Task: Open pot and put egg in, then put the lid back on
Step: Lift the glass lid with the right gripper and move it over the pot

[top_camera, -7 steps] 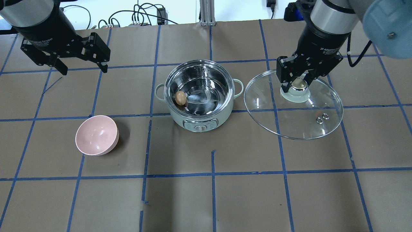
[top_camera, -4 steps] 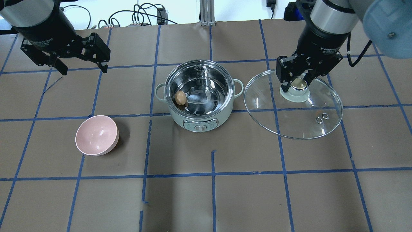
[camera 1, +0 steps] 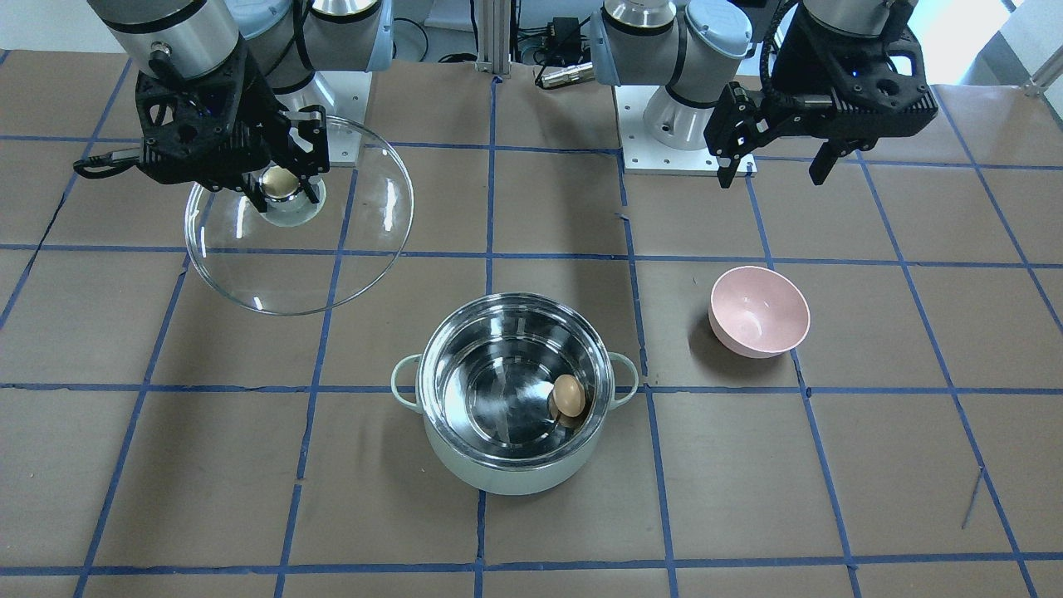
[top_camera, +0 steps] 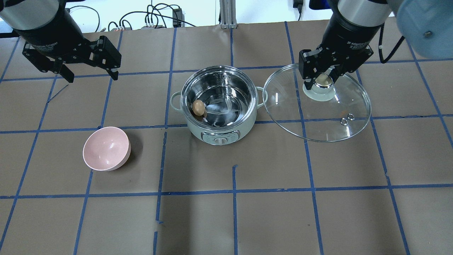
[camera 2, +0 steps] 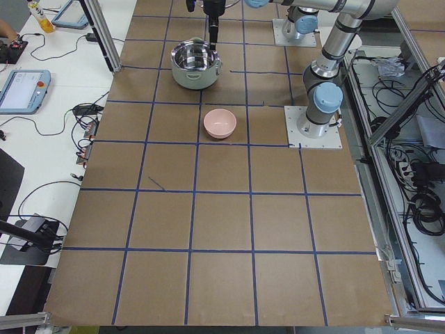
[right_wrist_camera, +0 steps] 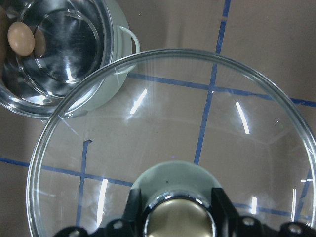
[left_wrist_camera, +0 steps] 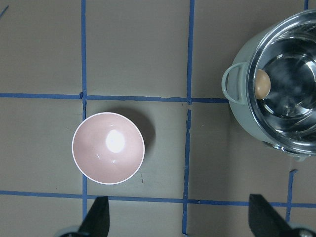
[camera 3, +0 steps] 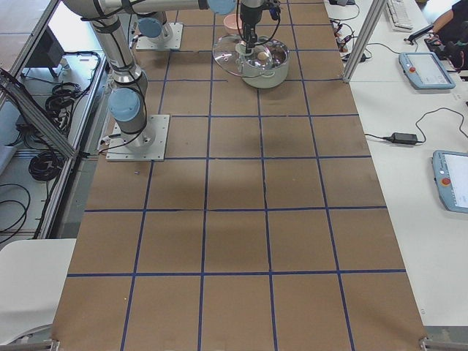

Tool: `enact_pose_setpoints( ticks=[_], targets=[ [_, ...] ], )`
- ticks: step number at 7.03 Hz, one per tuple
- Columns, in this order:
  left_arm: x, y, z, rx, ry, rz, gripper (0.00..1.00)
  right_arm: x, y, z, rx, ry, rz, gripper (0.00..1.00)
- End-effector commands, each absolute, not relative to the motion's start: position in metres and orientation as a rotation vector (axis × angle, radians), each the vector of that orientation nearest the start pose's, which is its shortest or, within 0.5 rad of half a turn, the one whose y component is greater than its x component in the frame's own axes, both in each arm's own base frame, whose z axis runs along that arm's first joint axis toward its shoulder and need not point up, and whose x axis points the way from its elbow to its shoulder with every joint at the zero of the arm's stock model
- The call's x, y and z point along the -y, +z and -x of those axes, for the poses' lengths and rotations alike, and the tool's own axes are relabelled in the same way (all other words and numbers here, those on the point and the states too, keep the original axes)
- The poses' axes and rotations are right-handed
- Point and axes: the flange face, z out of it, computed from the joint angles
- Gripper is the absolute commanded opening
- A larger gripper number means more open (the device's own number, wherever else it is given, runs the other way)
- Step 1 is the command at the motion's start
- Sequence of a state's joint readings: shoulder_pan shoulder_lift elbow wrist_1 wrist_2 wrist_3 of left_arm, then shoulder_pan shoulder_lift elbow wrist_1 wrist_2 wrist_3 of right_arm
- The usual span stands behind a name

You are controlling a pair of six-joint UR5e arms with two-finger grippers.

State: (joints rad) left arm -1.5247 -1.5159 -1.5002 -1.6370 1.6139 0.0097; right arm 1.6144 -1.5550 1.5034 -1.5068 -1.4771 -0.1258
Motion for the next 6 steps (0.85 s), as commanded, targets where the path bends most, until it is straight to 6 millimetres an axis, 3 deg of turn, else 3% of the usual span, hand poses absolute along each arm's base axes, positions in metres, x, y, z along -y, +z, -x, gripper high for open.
enact_pose_setpoints(
  ticks=[1, 4, 6],
  targets=[
    [0.476, 0.543, 0.107, -3.095, -0.093, 0.059, 1.0, 0.512, 0.507, -0.196, -3.03, -0.102, 0.314, 0.17],
    [0.476, 0.543, 0.107, -3.094, -0.091, 0.057, 1.0, 0.557, 0.467, -0.3, -2.995, -0.205, 0.442, 0.17],
    [0.477, 0.543, 0.107, -3.095, -0.091, 0.057, 1.0, 0.567, 0.439, -0.339, -2.987, -0.23, 0.408, 0.17]
  ],
)
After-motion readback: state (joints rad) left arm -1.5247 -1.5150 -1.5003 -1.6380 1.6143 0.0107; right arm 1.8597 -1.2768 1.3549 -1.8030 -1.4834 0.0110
